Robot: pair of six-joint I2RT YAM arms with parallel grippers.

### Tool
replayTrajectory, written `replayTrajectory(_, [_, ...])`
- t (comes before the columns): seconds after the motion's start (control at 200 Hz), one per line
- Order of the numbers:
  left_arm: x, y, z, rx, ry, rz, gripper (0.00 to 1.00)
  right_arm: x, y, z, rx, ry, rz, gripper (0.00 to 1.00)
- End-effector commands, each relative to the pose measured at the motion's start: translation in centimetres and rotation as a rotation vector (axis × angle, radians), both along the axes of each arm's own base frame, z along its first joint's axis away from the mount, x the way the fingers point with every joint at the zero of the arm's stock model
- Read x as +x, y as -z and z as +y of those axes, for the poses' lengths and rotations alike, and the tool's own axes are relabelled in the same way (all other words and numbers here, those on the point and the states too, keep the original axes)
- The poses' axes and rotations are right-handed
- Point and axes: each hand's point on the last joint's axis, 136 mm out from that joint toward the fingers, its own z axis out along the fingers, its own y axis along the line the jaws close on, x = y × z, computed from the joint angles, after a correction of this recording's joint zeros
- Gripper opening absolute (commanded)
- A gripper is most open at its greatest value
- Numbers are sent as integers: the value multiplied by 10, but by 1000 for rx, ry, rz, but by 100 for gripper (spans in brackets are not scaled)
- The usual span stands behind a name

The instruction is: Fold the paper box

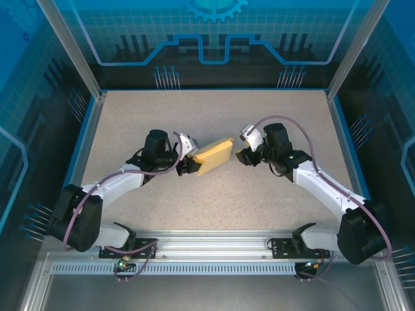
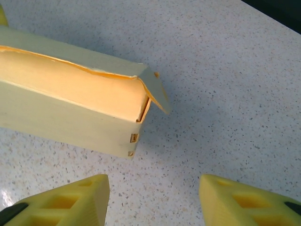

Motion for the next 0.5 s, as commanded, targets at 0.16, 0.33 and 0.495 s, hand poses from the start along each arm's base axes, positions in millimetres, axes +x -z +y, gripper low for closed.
replayTrajectory(0.16, [-14,12,-2,43,142,48,35,-12,5,12,-2,-200,-134,51])
replayTrajectory(0.33, [-13,14,-4,43,149,58,35,-7,16,12,-42,-222,-133,49])
replayTrajectory(0.495, [-12,13,-4,44,148,54,35,-4,17,19,-26,-250,-126,46])
